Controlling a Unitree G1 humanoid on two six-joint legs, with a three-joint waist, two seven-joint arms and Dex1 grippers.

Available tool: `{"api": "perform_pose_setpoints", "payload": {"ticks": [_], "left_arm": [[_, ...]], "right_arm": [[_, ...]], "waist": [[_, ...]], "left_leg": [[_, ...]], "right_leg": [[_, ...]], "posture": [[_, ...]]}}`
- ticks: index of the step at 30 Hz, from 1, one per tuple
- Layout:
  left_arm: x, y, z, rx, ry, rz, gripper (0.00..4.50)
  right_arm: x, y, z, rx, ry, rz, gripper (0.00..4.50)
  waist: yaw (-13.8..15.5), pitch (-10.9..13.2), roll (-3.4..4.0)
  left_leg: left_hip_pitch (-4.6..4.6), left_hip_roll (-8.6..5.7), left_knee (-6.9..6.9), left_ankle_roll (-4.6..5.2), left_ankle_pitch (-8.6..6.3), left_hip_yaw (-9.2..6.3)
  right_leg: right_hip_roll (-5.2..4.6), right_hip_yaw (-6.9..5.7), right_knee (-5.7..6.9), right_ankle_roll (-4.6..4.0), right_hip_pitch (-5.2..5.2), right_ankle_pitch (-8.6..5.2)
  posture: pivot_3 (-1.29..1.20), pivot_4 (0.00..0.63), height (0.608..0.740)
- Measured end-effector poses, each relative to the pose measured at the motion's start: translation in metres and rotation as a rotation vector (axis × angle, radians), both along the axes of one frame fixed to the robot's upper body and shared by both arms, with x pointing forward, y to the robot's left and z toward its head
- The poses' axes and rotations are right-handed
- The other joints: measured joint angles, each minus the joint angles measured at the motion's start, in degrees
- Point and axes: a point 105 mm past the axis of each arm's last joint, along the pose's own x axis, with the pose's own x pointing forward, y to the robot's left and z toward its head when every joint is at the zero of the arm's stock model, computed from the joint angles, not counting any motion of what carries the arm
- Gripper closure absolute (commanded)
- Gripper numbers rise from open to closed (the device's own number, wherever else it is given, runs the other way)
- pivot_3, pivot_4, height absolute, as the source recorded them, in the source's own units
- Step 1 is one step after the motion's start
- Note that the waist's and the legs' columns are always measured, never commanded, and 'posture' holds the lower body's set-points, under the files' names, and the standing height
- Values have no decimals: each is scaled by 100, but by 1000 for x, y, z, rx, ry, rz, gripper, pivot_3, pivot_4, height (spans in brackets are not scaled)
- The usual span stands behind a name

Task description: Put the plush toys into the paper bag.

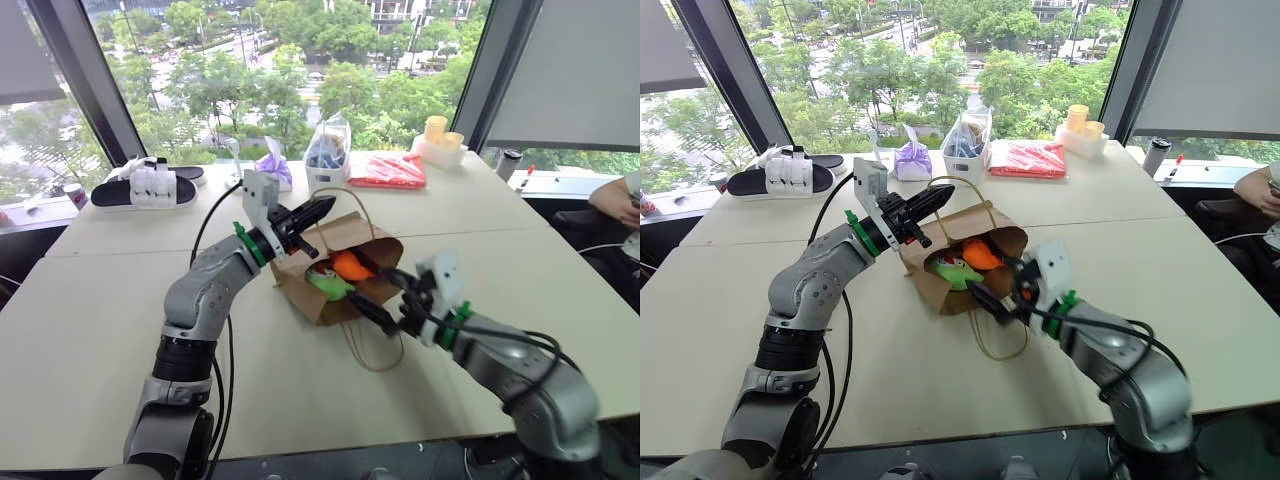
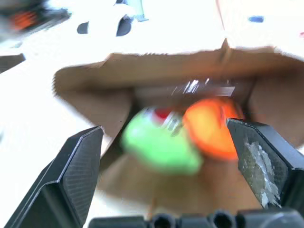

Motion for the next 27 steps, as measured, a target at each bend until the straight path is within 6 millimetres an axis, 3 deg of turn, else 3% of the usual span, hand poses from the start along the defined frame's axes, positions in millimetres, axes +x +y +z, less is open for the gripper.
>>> {"api": "perform_pose_setpoints", "payload": {"ticks": [6,12,21,24,27], "left_arm": [[0,-1,0,-1,0,-7,4500],[1,0,-1,1,2,-5,4500],[1,0,-1,5,1,4,4500],[2,1,-1,4,2,15,4500],[5,5,2,-4,-8,50,4500]], "right_arm": [[-5,-29,-53,-111,184,-109,43],[13,-29,-83,-103,237,-166,43],[22,-30,-85,-96,234,-178,4454],[19,-31,-72,-103,222,-143,4454],[28,-32,-19,-86,89,-112,4454]], "waist": [[-11,0,-1],[-5,0,-1],[-4,-1,-3],[0,0,-2],[-12,2,-2]], "left_leg": [[5,3,3,0,0,10],[6,3,3,0,0,9],[6,3,3,-1,1,7],[4,2,4,-1,1,7],[4,2,7,-1,1,7]], "right_leg": [[0,1,1,0,2,0],[0,2,2,0,2,0],[0,2,1,0,3,0],[0,2,1,0,3,0],[0,1,1,0,2,1]], "posture": [[0,150,740],[0,150,740],[0,150,740],[0,150,740],[0,150,740]]}}
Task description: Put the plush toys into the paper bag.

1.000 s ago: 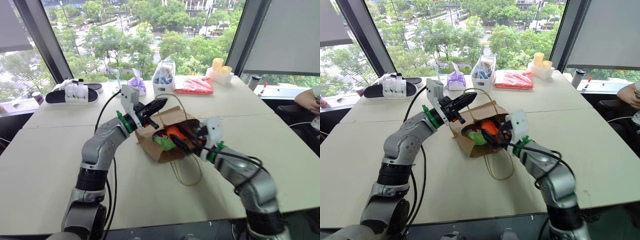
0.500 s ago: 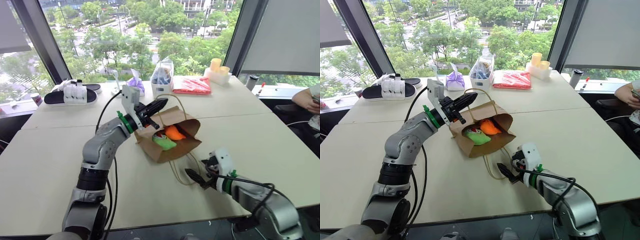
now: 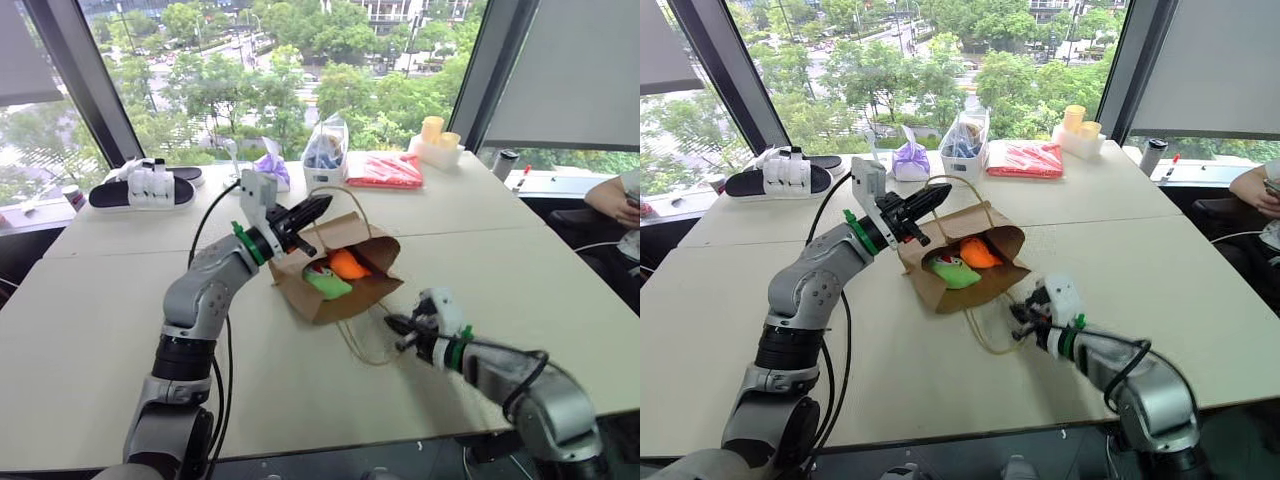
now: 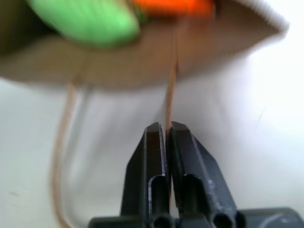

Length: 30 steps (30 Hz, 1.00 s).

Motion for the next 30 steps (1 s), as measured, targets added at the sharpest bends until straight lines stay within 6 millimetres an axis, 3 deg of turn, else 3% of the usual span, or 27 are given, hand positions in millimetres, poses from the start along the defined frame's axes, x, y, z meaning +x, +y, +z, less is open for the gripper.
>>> {"api": "perform_pose_setpoints", "payload": {"ticks": [4,7,11,20,24,27,30], "left_arm": [[13,7,24,-36,-28,75,4500],[19,11,37,-33,-71,125,4500],[34,16,25,5,-48,194,4500],[41,20,-23,125,-22,238,4500],[39,24,-27,135,7,212,3132],[36,29,-28,139,31,180,1603],[33,40,-22,122,45,167,91]], "right_arm": [[14,-3,74,14,-198,17,4454],[23,-6,96,30,-227,14,4454],[32,-12,103,47,-215,11,4454],[39,-15,84,30,-173,2,4454],[39,-10,85,56,-182,9,3115],[39,-7,90,74,-193,22,1504],[36,-8,111,117,-249,24,8]], "waist": [[19,1,-1],[23,0,-2],[21,0,-2],[10,0,-1],[9,0,-1],[-2,1,-1],[-5,1,-1]], "left_leg": [[-2,1,-3,0,0,-5],[-4,-2,-4,1,-1,-4],[-6,-2,-12,4,-3,-4],[-9,-2,-9,5,-3,-3],[-9,-2,-8,5,-3,-4],[-10,-2,-8,5,-3,-4],[-10,-1,-10,5,-3,-5]], "right_leg": [[1,-6,-1,0,0,0],[-2,-5,-4,1,1,0],[-3,-6,-9,1,-2,0],[-3,-5,-6,0,-7,0],[-3,-5,-4,0,-8,0],[-3,-5,-3,1,-10,1],[-3,-5,1,0,-12,0]], "posture": [[0,150,740],[0,150,740],[0,150,740],[0,150,740],[0,150,740],[0,150,740],[0,150,740]]}}
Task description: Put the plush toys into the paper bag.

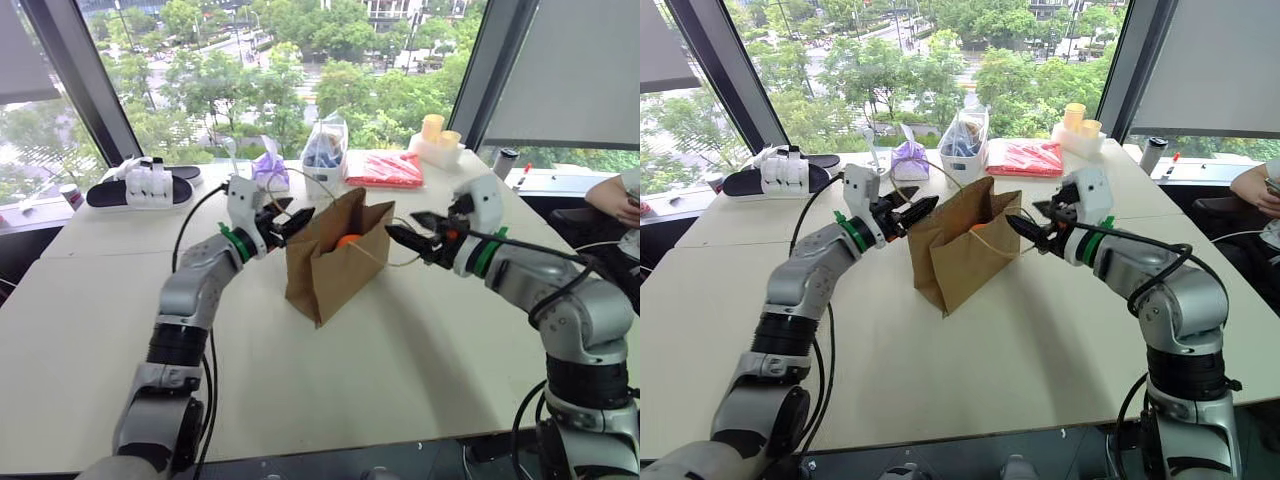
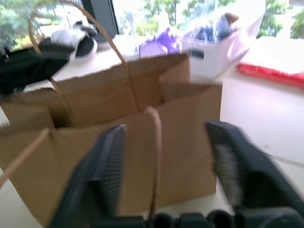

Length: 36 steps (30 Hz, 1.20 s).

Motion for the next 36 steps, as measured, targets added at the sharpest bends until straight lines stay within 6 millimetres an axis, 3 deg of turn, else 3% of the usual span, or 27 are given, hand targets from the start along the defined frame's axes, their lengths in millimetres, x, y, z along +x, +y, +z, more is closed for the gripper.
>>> {"api": "perform_pose_setpoints", "payload": {"ticks": [6,10,12,15,20,23,30,36], "left_arm": [[-5,27,9,-63,60,-14,32],[-17,40,14,-74,115,-89,32],[-26,47,11,-16,118,-116,32],[-38,50,-10,66,172,-159,32],[-57,40,-32,100,244,-259,32],[-64,30,-36,136,235,-308,0],[-67,17,-46,188,203,-343,0],[-58,3,-57,199,176,-328,0]], "right_arm": [[-6,-10,36,121,-86,-28,0],[-9,-27,46,172,-102,-81,0],[-11,-41,40,174,-85,-128,0],[-14,-56,16,183,-20,-190,0],[-19,-47,-32,158,103,-207,0],[-18,-28,-58,149,167,-163,819],[-10,27,-83,110,184,-31,4361],[9,48,-93,79,180,-4,4444]], "waist": [[10,0,1],[6,0,1],[0,-1,1],[4,0,3],[1,0,3],[-13,1,5],[-17,1,6],[8,1,5]], "left_leg": [[0,0,1,0,0,0],[-2,0,-1,0,0,-1],[-1,0,-5,1,-1,0],[0,1,-5,1,0,1],[0,3,1,1,0,2],[3,4,0,0,0,4],[5,4,0,0,0,6],[5,2,2,-1,0,5]], "right_leg": [[0,0,3,0,0,0],[0,0,0,0,0,0],[0,0,-1,-1,0,0],[-1,3,2,-1,-1,0],[0,3,6,-2,-1,-1],[1,4,8,-2,0,-1],[1,5,7,-2,-1,-1],[1,4,5,-2,1,0]], "posture": [[0,150,740],[0,150,740],[0,150,740],[0,150,740],[0,150,740],[0,150,740],[0,150,740],[0,150,740]]}}
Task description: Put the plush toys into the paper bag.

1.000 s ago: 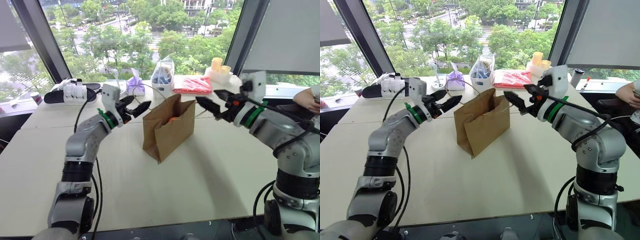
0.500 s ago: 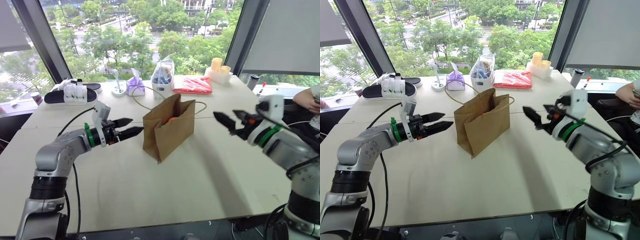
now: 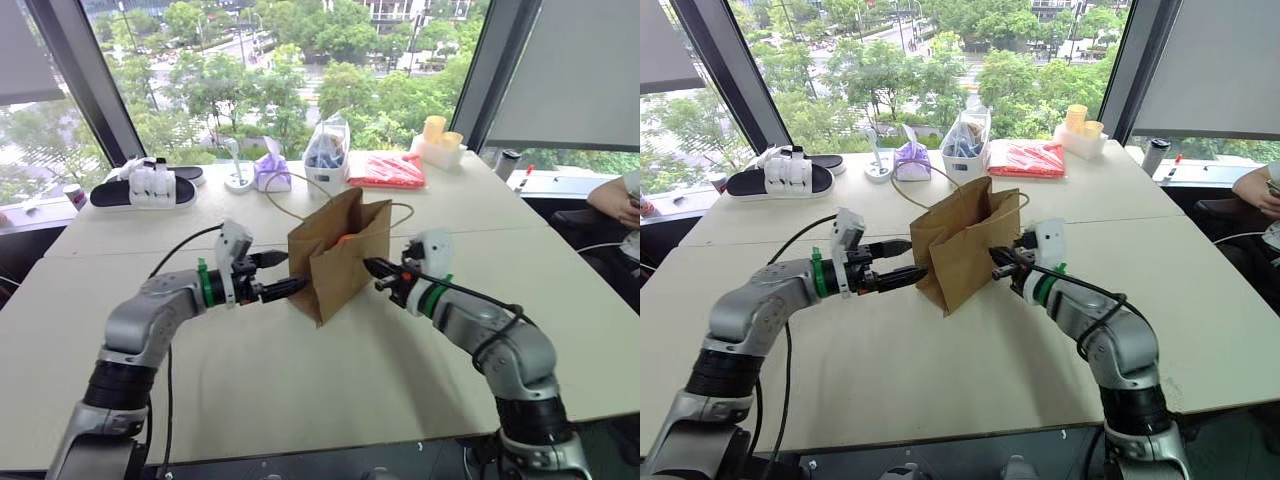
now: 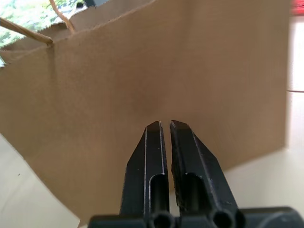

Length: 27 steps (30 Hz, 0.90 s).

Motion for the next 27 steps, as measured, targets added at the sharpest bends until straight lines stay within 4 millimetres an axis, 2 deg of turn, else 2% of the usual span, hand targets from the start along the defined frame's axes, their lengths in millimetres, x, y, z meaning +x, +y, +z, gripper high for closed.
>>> {"api": "perform_pose_setpoints", "payload": {"ticks": [9,10,12,16,18,19,20,23,27], "left_arm": [[10,-33,-8,-19,-37,12,0],[14,-34,-9,-19,-41,37,421],[17,-33,-10,-13,-47,61,872],[19,-34,-11,-19,-53,85,2633],[20,-35,-12,-23,-49,93,3693],[20,-35,-12,-25,-48,96,3885],[21,-36,-12,-30,-45,102,4366],[25,-43,-9,-52,-29,94,4366],[27,-52,6,-87,-18,-13,4366]], "right_arm": [[12,5,-7,-19,-3,-15,4444],[12,5,-7,-21,-3,-15,4500],[13,5,-8,-25,-4,-17,4500],[11,3,-11,-30,4,-21,4500],[11,2,-12,-31,6,-22,4500],[11,2,-12,-32,5,-23,4500],[10,0,-11,-32,2,-27,4500],[4,-7,-7,-56,-3,-29,4500],[-23,-32,18,-96,-63,-1,4500]], "waist": [[-8,0,0],[-9,0,0],[-21,0,0],[-16,0,0],[-13,0,0],[-11,0,0],[-6,0,0],[26,0,0],[16,0,0]], "left_leg": [[0,0,-2,0,0,-2],[0,0,-2,0,0,-2],[0,0,-2,0,0,-2],[0,-1,-1,0,0,-2],[0,-1,0,0,0,-2],[0,-1,0,0,0,-2],[0,-1,0,0,0,-2],[-6,-4,3,0,0,-6],[-11,-5,4,1,-1,-7]], "right_leg": [[0,0,1,0,-1,1],[0,0,1,0,-1,1],[0,0,3,0,-3,1],[0,0,5,0,-3,1],[0,0,5,0,-3,1],[0,0,5,0,-3,1],[0,0,5,0,-3,1],[-1,-1,4,1,-3,1],[-1,-3,-6,2,-2,0]], "posture": [[0,150,740],[0,150,740],[0,150,740],[0,150,740],[0,150,740],[0,150,740],[0,150,740],[0,150,740],[0,150,740]]}}
